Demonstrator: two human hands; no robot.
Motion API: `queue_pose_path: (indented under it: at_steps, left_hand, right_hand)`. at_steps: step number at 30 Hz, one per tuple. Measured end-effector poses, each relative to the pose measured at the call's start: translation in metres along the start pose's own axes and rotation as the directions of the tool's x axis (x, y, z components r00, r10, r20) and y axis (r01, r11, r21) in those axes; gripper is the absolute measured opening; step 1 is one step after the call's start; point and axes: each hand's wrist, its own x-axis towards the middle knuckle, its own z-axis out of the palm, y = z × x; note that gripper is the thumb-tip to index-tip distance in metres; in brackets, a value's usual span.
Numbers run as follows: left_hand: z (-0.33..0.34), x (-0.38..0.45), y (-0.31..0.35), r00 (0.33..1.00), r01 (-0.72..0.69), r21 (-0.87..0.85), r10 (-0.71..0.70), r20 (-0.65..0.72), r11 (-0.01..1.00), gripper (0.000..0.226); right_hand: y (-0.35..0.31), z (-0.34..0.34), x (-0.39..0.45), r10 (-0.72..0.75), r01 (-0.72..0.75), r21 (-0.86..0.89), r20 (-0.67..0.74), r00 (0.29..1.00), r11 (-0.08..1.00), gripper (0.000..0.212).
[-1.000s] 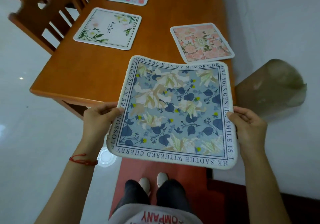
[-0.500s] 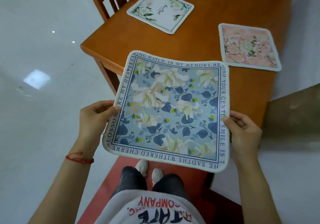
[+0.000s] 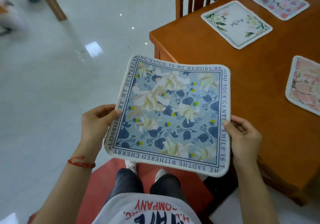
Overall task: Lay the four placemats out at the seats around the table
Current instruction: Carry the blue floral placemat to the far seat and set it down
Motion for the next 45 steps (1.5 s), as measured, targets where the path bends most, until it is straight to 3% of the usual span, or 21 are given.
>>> queue_pose_path:
  at_steps: [13, 18, 24, 34, 45]
  left_hand:
    - [-0.136, 0.068, -0.018, 0.941, 0.096, -0.071, -0.114, -0.32, 0.993, 0.011]
    - [-0.192, 0.098, -0.023, 0.91, 0.105, -0.13, -0.148, -0.388, 0.986, 0.01]
    - [-0.246, 0.129, -0.025, 0.867, 0.115, -0.196, -0.195, -0.458, 0.974, 0.009]
    - [-0.274, 0.194, -0.018, 0.814, 0.122, -0.288, -0.262, -0.519, 0.95, 0.009]
    - [-0.268, 0.345, 0.047, 0.798, 0.119, -0.28, -0.26, -0.543, 0.953, 0.009]
  right_hand:
    - [-0.028, 0.19, 0.005, -0.096, 0.122, -0.069, 0.296, 0.95, 0.99, 0.02]
    - [-0.042, 0.27, -0.001, -0.101, 0.151, -0.098, 0.397, 0.912, 0.984, 0.027]
    - [-0.057, 0.352, -0.013, -0.098, 0.164, -0.095, 0.49, 0.866, 0.982, 0.02]
    - [-0.069, 0.461, 0.024, -0.134, 0.217, -0.085, 0.56, 0.817, 0.972, 0.021]
    - [-0.108, 0.581, 0.124, -0.117, 0.199, -0.081, 0.577, 0.809, 0.977, 0.019]
